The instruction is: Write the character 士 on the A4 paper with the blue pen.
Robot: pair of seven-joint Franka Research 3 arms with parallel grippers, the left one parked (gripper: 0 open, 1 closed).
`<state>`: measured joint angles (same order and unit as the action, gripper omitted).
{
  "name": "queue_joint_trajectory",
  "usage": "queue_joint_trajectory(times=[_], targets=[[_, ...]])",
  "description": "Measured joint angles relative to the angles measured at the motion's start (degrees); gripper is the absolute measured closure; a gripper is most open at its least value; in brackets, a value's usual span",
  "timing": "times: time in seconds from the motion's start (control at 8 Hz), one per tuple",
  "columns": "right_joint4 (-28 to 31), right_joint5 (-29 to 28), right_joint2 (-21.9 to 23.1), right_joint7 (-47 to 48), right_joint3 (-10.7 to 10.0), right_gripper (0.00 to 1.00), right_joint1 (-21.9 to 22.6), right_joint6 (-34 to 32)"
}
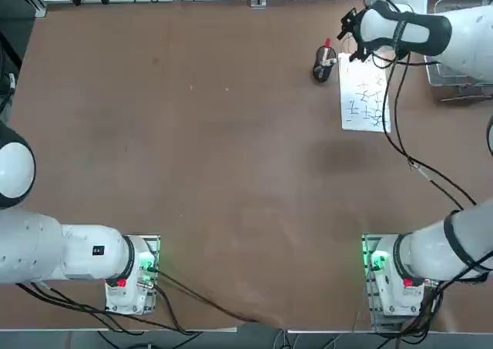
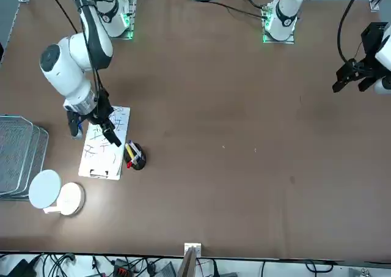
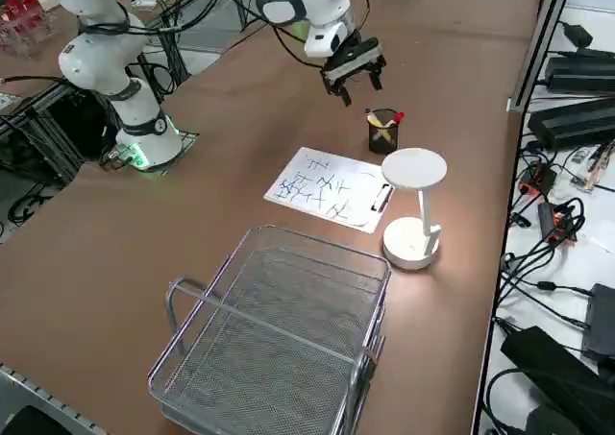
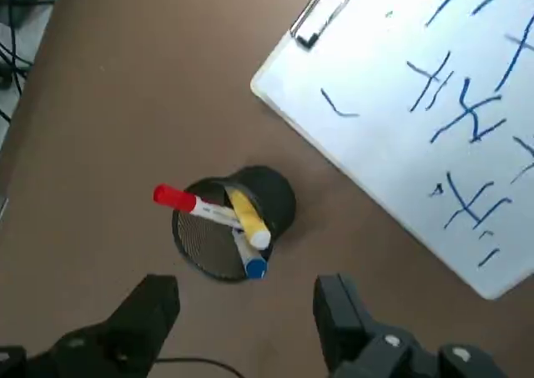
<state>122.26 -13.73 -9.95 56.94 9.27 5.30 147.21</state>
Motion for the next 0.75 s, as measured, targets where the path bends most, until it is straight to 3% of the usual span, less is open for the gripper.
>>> queue_joint_trajectory(times=[0.75], targets=[[0.2,-5.6,-4.2,0.3,1.1,0.07,0.0,1.4]])
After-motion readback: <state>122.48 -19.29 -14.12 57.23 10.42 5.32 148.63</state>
